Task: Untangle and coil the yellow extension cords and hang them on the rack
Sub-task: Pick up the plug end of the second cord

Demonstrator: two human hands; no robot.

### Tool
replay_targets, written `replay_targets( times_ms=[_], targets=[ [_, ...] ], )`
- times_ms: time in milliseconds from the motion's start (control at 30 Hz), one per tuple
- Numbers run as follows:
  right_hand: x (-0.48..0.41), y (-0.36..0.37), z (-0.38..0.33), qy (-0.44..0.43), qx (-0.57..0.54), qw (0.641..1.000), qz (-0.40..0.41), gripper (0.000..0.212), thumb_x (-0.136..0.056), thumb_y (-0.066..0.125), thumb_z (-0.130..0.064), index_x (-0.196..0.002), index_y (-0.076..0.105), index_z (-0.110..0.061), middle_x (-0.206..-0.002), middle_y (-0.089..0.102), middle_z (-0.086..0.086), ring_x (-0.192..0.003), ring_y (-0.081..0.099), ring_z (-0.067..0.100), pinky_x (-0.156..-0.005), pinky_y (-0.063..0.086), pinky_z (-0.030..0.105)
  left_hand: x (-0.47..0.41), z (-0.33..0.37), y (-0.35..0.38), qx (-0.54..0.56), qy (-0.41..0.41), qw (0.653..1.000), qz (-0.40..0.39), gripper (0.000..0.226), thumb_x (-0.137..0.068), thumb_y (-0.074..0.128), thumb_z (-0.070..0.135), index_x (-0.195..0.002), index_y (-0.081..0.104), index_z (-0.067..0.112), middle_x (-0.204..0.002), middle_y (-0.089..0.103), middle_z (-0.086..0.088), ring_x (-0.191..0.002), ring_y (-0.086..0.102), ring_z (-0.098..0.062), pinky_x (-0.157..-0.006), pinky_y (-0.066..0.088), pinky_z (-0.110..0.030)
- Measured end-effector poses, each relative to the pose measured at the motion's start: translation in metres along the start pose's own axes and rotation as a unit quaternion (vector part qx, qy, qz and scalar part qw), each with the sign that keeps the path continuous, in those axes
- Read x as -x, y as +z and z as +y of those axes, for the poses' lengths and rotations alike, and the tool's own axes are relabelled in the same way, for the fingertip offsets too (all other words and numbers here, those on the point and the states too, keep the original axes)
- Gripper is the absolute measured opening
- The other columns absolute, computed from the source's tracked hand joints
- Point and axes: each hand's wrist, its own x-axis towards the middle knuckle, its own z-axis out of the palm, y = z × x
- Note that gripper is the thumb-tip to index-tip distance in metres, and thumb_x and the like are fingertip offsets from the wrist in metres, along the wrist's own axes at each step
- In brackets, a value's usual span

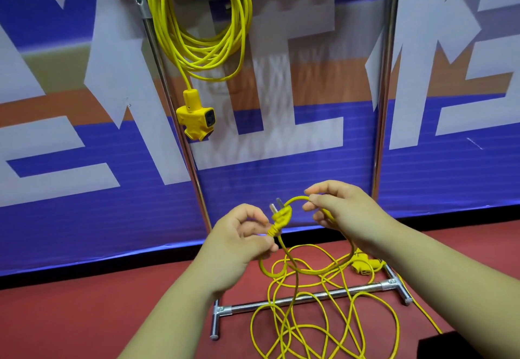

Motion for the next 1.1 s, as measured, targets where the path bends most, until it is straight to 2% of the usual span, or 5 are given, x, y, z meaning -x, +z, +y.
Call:
replay_targets(
  times_ms=[233, 467, 667, 867, 1100],
  targets=[
    [0.013, 0.006, -0.009, -0.050, 0.035, 0.994, -0.092, 0.015, -0.090, 0.067, -0.002, -0.104, 0.068, -0.006, -0.091, 0.075, 0.016, -0.068, 0.059, 0.010, -0.070, 0.051, 0.020, -0.002, -0.009, 0.002, -0.088, -0.057, 0.994, -0.038, 0.077, -0.086, 0.067, -0.009, -0.142, 0.032, 0.029, -0.090, 0.075, -0.020, -0.084, 0.073, -0.040, -0.078, 0.055, -0.039],
    [0.009, 0.001, -0.005, -0.075, 0.090, 0.988, -0.099, 0.019, -0.093, 0.059, 0.002, -0.104, 0.068, -0.011, -0.087, 0.077, 0.010, -0.072, 0.061, 0.012, -0.073, 0.051, 0.024, 0.001, -0.002, 0.006, -0.103, -0.088, 0.990, -0.032, 0.011, -0.098, 0.062, 0.013, -0.108, 0.066, 0.011, -0.089, 0.074, -0.023, -0.075, 0.073, -0.031, -0.079, 0.059, -0.041],
    [0.007, 0.000, -0.002, -0.102, 0.115, 0.983, -0.096, 0.015, -0.093, 0.062, -0.002, -0.102, 0.067, -0.012, -0.085, 0.077, 0.007, -0.080, 0.065, 0.016, -0.081, 0.053, 0.031, -0.005, -0.007, 0.000, -0.384, 0.061, 0.919, 0.070, 0.018, -0.097, 0.059, 0.040, -0.084, 0.070, 0.036, -0.083, 0.059, 0.003, -0.077, 0.058, -0.008, -0.078, 0.047, -0.030],
    [0.002, -0.007, 0.006, -0.030, 0.075, 0.974, -0.214, 0.017, -0.093, 0.064, -0.001, -0.102, 0.051, -0.009, -0.082, 0.073, 0.009, -0.077, 0.062, 0.023, -0.071, 0.049, 0.028, -0.007, -0.003, 0.004, -0.114, 0.077, 0.983, 0.117, 0.024, -0.094, 0.050, 0.035, -0.080, 0.060, 0.018, -0.063, 0.055, 0.002, -0.060, 0.058, -0.014, -0.082, 0.057, -0.054],
    [0.000, -0.010, 0.019, 0.014, 0.196, 0.946, -0.259, 0.018, -0.092, 0.065, -0.002, -0.097, 0.052, -0.014, -0.073, 0.069, 0.000, -0.072, 0.062, 0.019, -0.071, 0.047, 0.037, -0.011, 0.003, -0.006, 0.072, 0.071, 0.975, 0.199, 0.023, -0.105, 0.044, 0.013, -0.088, 0.058, 0.009, -0.061, 0.043, 0.002, -0.052, 0.040, -0.012, -0.058, 0.042, -0.032]
  ],
)
